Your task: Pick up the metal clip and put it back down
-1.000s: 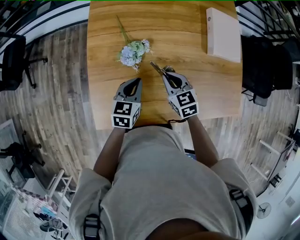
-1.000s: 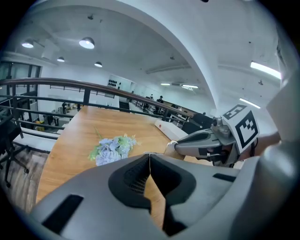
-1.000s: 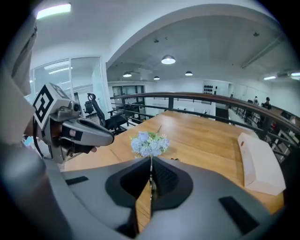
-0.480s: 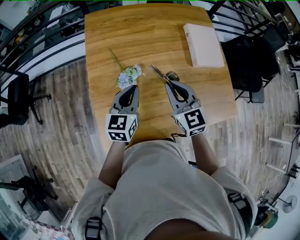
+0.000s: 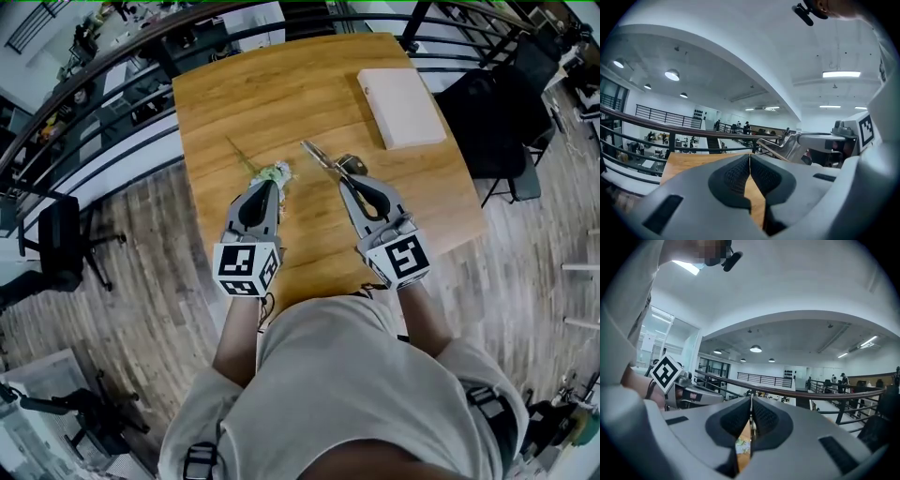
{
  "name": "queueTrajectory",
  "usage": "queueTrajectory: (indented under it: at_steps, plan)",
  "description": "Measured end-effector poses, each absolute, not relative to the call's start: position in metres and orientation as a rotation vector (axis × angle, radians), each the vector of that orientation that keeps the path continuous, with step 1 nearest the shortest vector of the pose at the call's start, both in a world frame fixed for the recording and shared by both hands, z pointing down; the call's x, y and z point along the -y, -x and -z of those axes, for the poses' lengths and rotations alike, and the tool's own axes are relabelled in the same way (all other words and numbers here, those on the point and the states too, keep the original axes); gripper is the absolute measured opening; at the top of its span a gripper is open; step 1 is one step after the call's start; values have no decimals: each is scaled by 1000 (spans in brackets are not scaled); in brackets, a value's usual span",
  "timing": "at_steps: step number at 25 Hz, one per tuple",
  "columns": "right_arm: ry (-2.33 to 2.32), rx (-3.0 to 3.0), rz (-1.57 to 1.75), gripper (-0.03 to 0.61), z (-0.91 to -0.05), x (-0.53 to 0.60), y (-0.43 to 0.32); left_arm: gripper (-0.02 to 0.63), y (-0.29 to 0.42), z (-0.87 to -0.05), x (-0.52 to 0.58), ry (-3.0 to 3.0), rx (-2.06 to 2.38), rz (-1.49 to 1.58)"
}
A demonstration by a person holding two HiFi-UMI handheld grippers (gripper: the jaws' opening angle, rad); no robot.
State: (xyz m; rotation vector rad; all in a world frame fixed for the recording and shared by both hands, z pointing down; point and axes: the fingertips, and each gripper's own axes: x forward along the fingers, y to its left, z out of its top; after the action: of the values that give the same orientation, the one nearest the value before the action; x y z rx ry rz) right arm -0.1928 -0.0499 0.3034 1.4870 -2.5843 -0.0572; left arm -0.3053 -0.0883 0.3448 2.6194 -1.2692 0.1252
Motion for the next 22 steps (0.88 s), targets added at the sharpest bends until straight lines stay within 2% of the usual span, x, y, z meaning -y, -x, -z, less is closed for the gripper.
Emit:
queueTrajectory:
  at_steps: [7, 12, 13, 15, 16, 22]
  plan:
    - [-1450, 2606, 69, 34, -298, 32, 202, 26, 296, -359, 71, -2562, 1098, -91]
    - [-1404, 2719, 76, 34, -280, 11, 210, 28, 278, -359, 58, -2376, 625, 224]
    - [-1393, 2734, 75, 34, -279, 7, 212, 42, 279, -355, 56, -2356, 571, 282]
    - [-1364, 2768, 64, 34, -278, -3, 214, 195, 278, -350, 49, -2345, 470, 351]
    - [-1346, 2787, 58, 34, -279, -8, 215, 226, 277, -348, 45, -2342, 415, 374]
    - [-1214, 2874, 66, 34, -275, -32, 233, 241, 278, -330, 33, -2305, 197, 521]
